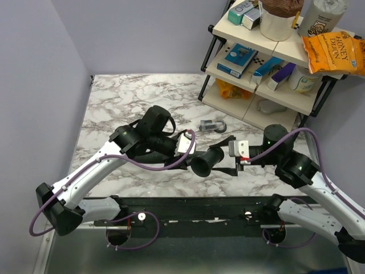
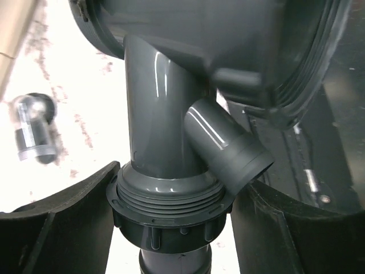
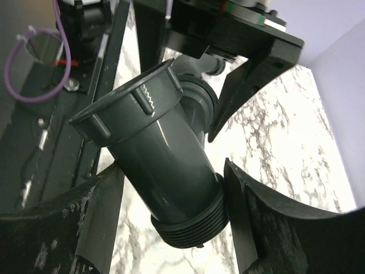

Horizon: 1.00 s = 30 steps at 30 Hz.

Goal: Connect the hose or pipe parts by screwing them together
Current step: Install the adaptor on the pipeline.

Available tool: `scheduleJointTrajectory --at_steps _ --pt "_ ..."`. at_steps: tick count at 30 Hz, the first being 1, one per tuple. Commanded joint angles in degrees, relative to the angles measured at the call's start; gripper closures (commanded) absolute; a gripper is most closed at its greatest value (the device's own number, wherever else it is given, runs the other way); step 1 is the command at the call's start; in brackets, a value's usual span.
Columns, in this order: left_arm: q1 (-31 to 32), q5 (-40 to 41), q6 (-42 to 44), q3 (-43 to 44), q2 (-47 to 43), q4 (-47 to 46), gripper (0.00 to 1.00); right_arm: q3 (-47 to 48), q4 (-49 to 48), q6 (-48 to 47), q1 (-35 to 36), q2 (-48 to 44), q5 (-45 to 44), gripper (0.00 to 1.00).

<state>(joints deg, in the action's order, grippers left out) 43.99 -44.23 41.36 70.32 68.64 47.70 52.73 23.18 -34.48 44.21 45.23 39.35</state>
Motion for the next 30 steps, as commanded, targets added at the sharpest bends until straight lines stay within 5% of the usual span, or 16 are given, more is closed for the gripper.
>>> scheduleJointTrajectory --at_steps 1,15,30 --pt "0.57 2.72 0.03 -1.06 -4.83 -16.67 1.00 0.44 -3.84 14.16 0.27 3.80 -3.93 0.43" --pt "1.28 28.12 4.78 -9.85 -8.35 -39.61 1.00 8.70 -0.16 39.47 0.27 13.03 -13.06 0.51" --pt "0.40 35.00 -3.03 -7.84 -6.86 -43.84 1.00 1.50 -1.82 50.02 0.18 7.15 -20.36 0.61"
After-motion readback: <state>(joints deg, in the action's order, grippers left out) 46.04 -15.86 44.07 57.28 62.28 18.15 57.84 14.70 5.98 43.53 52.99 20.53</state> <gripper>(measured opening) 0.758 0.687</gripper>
